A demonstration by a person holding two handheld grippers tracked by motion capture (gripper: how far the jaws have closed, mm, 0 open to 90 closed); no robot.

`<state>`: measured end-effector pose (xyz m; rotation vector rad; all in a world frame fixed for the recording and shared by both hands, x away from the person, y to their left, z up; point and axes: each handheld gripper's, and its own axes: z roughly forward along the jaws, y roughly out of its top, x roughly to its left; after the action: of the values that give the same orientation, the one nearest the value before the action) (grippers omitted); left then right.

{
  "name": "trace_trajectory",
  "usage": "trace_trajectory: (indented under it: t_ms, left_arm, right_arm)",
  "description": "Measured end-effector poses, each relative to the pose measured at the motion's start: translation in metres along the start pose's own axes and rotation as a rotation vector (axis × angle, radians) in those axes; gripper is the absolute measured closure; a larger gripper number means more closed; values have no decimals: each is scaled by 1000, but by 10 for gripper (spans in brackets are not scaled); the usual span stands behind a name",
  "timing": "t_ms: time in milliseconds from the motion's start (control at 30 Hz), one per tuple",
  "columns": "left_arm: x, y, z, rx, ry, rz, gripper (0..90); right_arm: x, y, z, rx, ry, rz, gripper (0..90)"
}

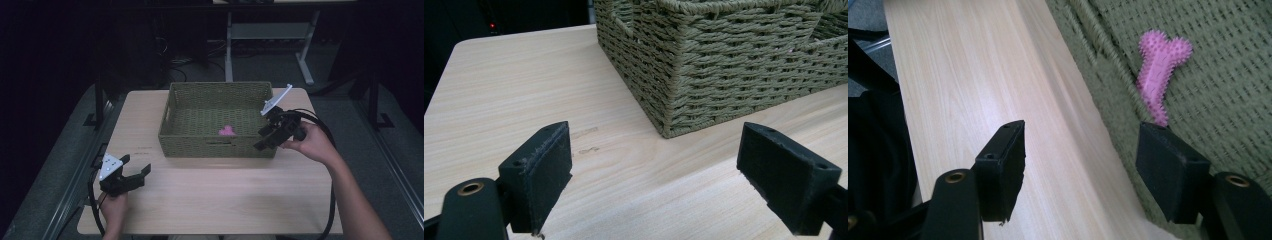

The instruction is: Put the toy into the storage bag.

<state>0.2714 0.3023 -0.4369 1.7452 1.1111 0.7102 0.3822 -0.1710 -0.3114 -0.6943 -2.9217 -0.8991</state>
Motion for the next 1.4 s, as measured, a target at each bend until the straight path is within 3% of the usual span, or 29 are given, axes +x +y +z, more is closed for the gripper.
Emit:
trace_trajectory:
  t_ms: [967,1400]
  left_arm:
    - [0,0,-1,5,5,6,139]
    - [-1,0,0,9,3,14,139]
  right_arm:
    - [18,-53,20,-19,24,20,350]
    - [16,-82,34,-21,35,73,350]
